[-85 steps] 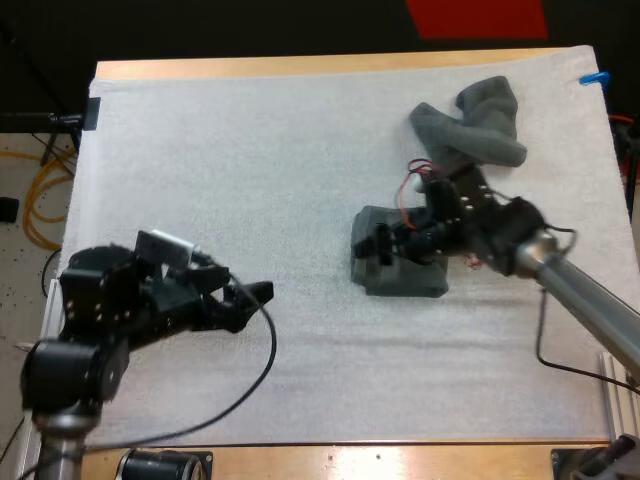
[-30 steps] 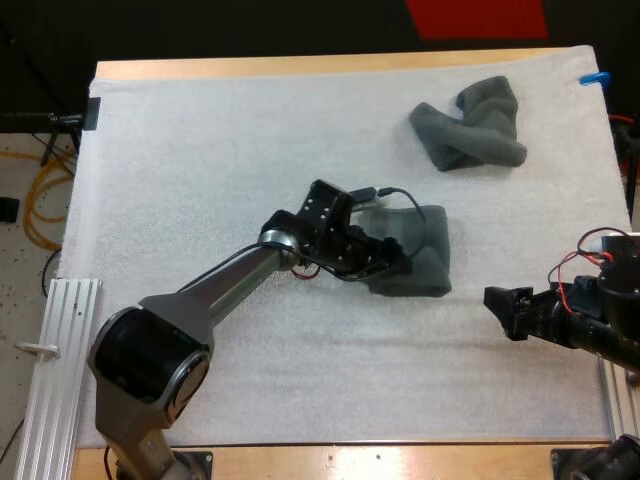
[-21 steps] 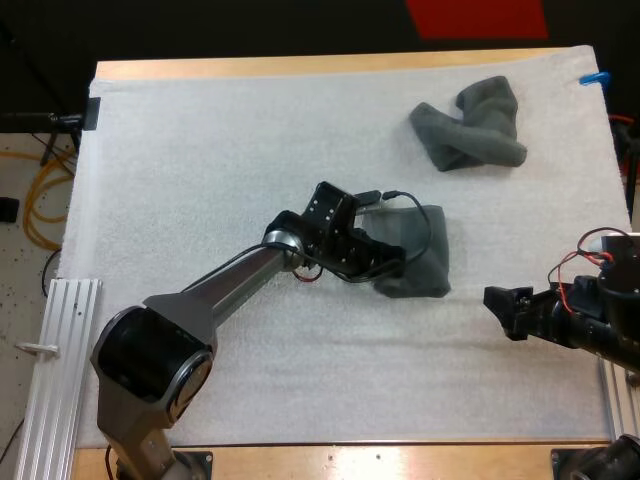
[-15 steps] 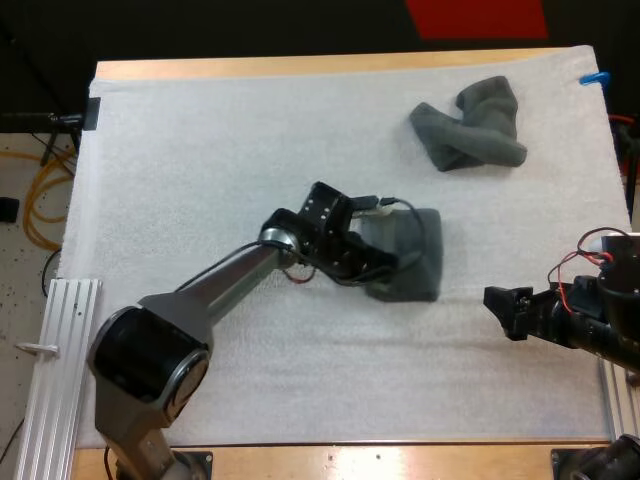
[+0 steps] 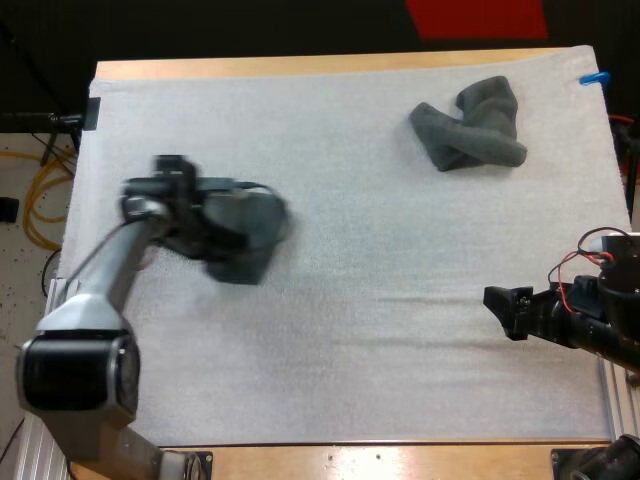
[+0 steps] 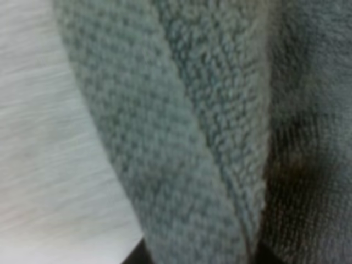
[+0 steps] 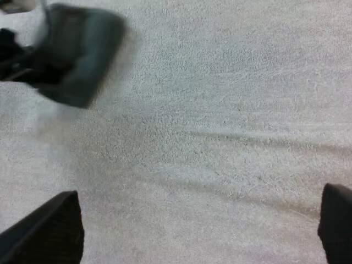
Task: Pick towel from pile fold and stack
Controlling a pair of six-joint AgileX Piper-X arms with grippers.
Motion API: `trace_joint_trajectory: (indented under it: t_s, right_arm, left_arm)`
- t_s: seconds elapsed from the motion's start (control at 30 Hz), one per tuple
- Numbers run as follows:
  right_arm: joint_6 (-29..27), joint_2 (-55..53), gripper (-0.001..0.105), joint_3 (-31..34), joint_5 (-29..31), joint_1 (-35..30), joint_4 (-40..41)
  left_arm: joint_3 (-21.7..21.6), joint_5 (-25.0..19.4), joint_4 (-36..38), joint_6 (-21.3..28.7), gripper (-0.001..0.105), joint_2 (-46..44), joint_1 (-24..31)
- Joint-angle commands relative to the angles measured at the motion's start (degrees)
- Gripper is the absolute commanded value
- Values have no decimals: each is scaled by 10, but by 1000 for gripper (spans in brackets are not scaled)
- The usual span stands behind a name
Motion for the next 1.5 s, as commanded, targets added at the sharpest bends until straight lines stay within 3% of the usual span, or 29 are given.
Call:
trace_joint_trajectory:
  t_s: [0.0,0.2,0.33,0.4,0.6,0.67,0.8,0.9,1.13,1.37,1.47]
  right_arm:
    - [2,-3,84,0,-3,0,-4]
    - [2,-3,84,0,-3,0,-4]
    - [2,-3,84,0,-3,0,-4]
    - [2,-3,84,0,-3,0,-4]
    - [2,-3,84,0,-3,0,-4]
    - [2,-3,84,0,-3,0,-4]
    - [2,-3,84,0,-3,0,-6]
    - [2,-3,84,0,-3,0,-10]
    - [-3,-3,84,0,-7,0,-34]
    - [-14,-3,84,20,-7,0,-28]
    - [-37,-2,84,39,9,0,-31]
  left_arm:
    - [-2,-22,13,7,0,-5,21]
    - [-2,-25,10,36,0,-5,116]
    - [-5,-44,7,52,5,-6,135]
    - [-10,-74,7,65,15,-6,134]
    - [-37,-84,24,65,52,-10,134]
    - [-47,-110,34,63,56,-15,134]
    - [-68,-178,37,63,56,-53,134]
    - [-79,-200,36,63,56,-97,134]
    - [-80,-201,42,50,56,-217,109]
    - [-80,-200,83,26,56,-344,11]
    - [-80,-155,103,20,56,-393,-39]
